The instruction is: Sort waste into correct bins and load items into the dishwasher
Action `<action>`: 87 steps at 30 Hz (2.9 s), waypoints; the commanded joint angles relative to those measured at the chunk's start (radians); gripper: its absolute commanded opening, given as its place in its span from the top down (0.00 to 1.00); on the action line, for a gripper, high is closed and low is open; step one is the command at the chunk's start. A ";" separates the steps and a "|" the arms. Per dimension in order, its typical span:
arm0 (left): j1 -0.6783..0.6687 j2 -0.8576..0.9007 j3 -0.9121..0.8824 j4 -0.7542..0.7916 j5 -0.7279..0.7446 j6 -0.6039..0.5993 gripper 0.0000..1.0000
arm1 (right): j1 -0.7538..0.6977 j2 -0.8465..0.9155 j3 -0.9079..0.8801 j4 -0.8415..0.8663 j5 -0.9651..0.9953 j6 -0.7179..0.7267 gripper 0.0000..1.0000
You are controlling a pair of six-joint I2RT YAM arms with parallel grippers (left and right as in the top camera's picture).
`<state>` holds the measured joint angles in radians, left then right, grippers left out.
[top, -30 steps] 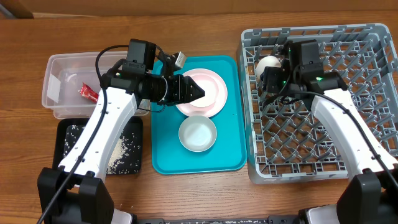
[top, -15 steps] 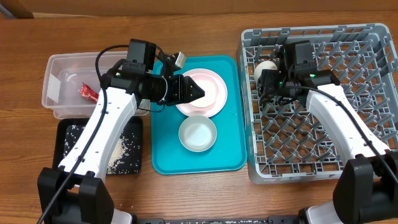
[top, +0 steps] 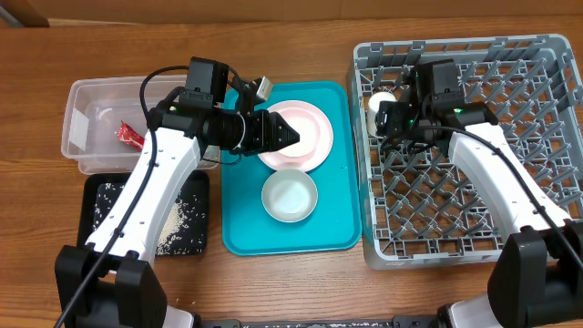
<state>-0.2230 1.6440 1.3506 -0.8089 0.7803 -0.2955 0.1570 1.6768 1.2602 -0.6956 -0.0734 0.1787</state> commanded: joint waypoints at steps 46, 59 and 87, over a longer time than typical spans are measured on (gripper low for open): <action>-0.035 0.000 0.002 -0.055 -0.136 0.030 0.58 | -0.001 0.116 0.113 0.079 -0.041 -0.003 0.96; -0.036 0.000 0.002 -0.055 -0.136 0.030 0.58 | -0.001 0.112 0.115 -0.043 0.135 -0.003 0.96; -0.040 -0.017 0.002 -0.169 -0.500 -0.015 0.67 | 0.000 -0.167 0.151 -0.270 -0.138 -0.003 0.76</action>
<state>-0.2558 1.6440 1.3506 -0.9546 0.4438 -0.2893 0.1577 1.5341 1.3880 -0.9550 -0.0792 0.1806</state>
